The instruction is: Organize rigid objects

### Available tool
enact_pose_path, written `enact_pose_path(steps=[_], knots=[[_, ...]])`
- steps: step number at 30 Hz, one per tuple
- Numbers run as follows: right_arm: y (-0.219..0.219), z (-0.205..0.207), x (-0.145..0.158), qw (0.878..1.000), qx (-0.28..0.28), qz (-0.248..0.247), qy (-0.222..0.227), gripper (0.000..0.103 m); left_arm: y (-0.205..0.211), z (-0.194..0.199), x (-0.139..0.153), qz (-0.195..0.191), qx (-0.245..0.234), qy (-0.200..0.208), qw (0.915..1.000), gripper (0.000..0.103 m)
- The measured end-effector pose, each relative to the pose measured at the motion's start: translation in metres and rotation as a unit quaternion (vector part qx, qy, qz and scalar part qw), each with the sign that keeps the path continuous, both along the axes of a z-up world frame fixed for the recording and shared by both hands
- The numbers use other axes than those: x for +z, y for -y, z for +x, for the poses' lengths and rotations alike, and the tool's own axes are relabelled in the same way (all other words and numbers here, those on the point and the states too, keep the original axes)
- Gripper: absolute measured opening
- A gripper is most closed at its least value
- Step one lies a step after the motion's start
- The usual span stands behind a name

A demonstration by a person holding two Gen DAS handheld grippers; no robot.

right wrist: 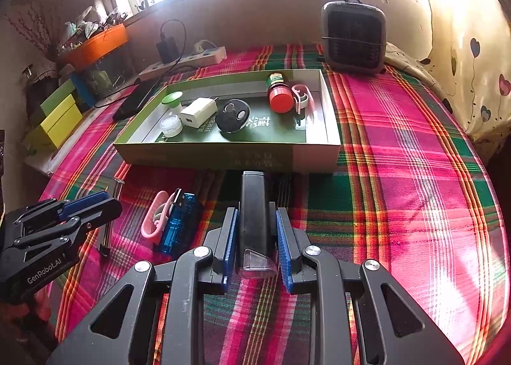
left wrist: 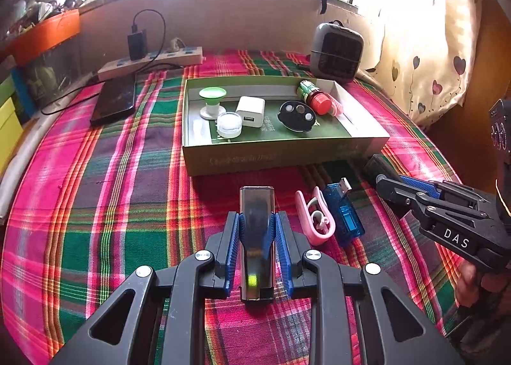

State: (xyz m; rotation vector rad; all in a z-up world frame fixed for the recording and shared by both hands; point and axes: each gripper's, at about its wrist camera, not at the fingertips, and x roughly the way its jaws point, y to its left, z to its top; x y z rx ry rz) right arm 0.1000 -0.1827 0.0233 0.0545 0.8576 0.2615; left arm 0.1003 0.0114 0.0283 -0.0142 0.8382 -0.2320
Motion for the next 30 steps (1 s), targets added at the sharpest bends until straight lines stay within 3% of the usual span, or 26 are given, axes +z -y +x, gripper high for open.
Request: enact_pose_path(steps=[19,26,30], knots=[[0.005,0.016,0.030,1.000,-0.003,0.008,0.020,0.024,-0.004,0.026,0.027,-0.025,-0.010,0.016,0.9995,0.021],[0.007,0.022,0.032,1.000,-0.006,0.012,0.022,0.024,-0.004,0.026,0.025,-0.020,-0.012,0.013,0.9996,0.021],[0.006,0.023,0.030,1.000,-0.004,0.014,0.022,0.024,-0.011,0.025,0.015,-0.038,0.003,-0.013,0.9992,0.023]])
